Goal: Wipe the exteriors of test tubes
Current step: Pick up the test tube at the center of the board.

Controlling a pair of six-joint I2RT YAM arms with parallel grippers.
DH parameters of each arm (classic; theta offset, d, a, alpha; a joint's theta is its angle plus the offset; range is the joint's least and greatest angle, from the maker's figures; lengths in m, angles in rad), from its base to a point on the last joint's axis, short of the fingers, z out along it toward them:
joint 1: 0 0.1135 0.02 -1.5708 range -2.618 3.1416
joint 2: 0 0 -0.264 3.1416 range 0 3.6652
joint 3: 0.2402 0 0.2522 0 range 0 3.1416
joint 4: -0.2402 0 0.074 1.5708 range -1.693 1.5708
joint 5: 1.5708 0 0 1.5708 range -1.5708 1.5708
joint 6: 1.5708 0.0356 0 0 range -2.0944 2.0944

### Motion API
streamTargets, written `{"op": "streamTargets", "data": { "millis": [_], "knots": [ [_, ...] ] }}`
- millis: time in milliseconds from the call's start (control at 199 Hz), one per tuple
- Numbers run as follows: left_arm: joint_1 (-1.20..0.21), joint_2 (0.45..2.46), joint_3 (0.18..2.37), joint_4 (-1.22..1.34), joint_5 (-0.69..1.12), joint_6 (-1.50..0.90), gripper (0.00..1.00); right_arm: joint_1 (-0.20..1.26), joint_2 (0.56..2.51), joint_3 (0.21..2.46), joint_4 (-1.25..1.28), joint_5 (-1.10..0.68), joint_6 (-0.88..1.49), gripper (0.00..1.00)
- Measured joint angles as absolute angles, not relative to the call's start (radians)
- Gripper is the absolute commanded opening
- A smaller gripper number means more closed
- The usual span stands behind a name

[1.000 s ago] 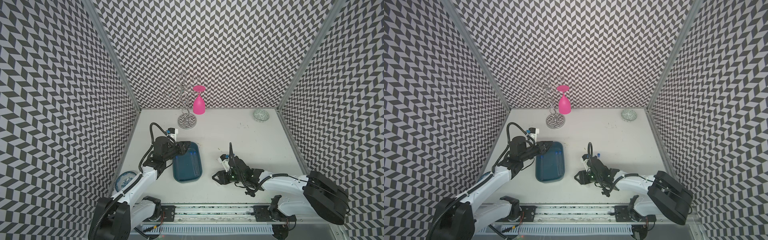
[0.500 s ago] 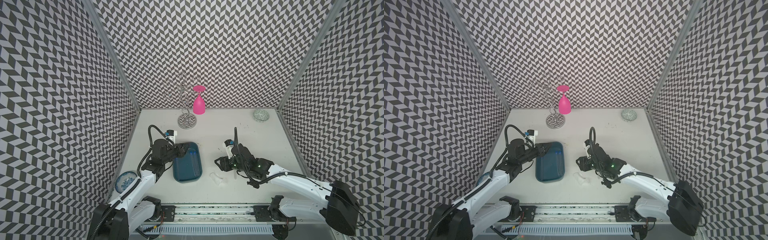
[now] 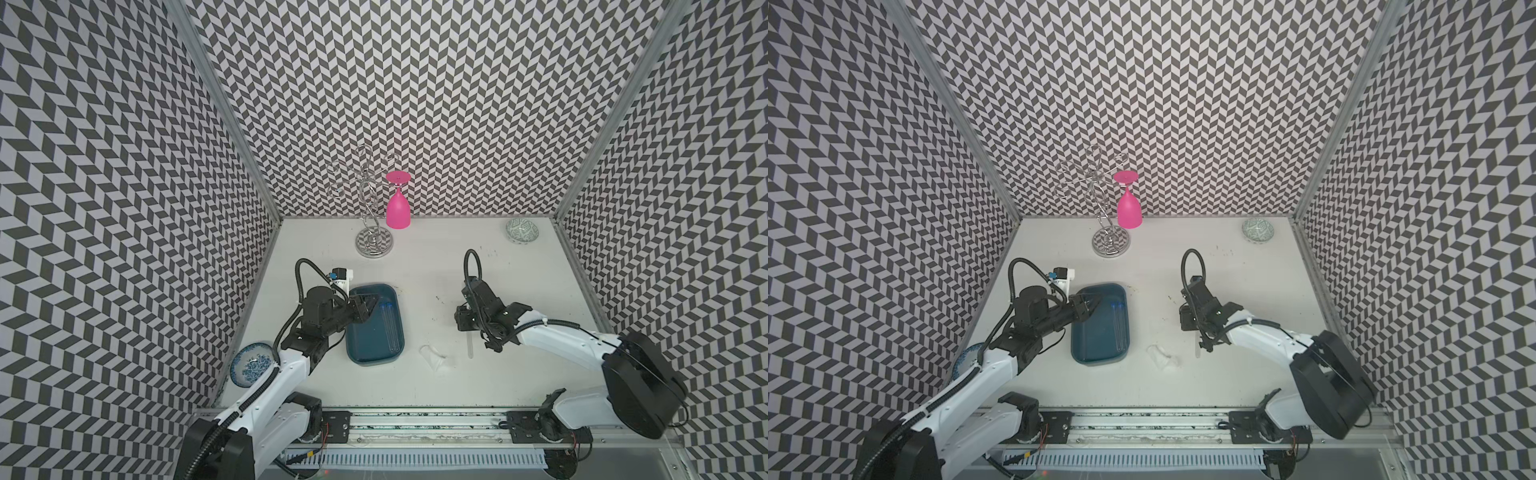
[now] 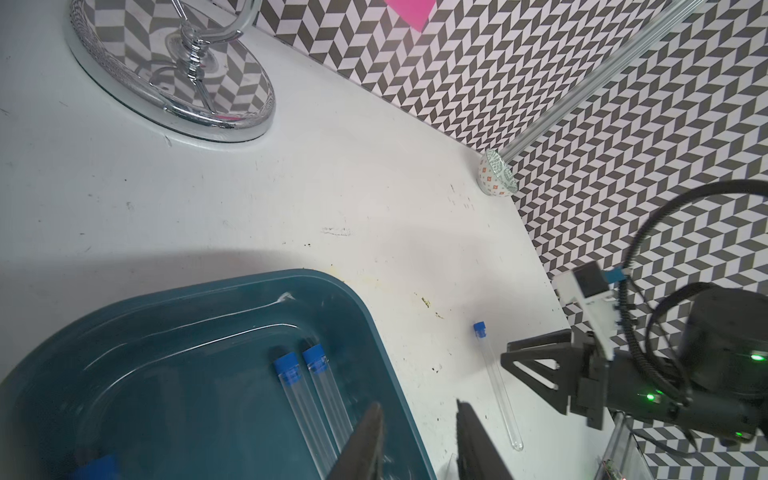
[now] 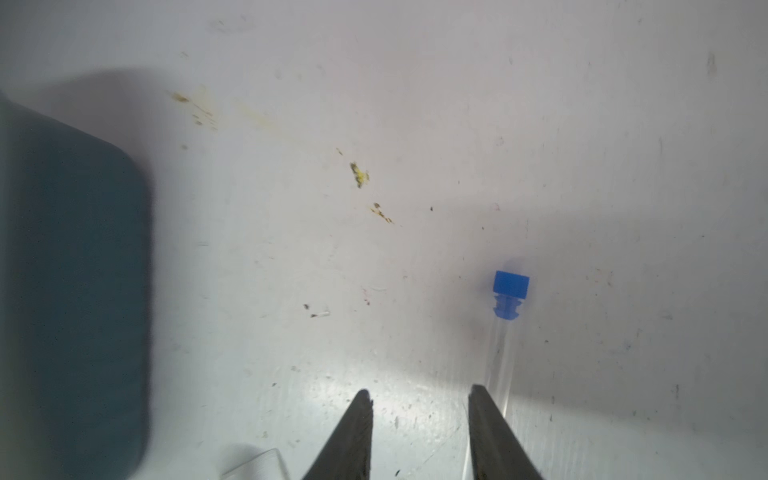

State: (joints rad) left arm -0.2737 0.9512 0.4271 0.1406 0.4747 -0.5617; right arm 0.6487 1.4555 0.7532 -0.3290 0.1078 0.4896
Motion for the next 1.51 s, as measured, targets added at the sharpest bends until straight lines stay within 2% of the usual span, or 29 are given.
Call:
{"op": "streamTargets", "data": {
  "millis": [100, 397, 1507],
  "knots": [
    [-0.274, 0.932, 0.411, 0.142, 0.480, -0.569, 0.33, 0.646, 1.497, 0.751, -0.334, 0.119, 0.500, 0.34],
    [-0.274, 0.916, 0.370, 0.155, 0.495, -0.585, 0.33, 0.640, 1.462, 0.748, -0.324, 0.170, 0.527, 0.33],
    [-0.295, 0.892, 0.355, 0.183, 0.521, -0.627, 0.34, 0.599, 1.588, 0.729, -0.175, 0.178, 0.521, 0.16]
  ]
}}
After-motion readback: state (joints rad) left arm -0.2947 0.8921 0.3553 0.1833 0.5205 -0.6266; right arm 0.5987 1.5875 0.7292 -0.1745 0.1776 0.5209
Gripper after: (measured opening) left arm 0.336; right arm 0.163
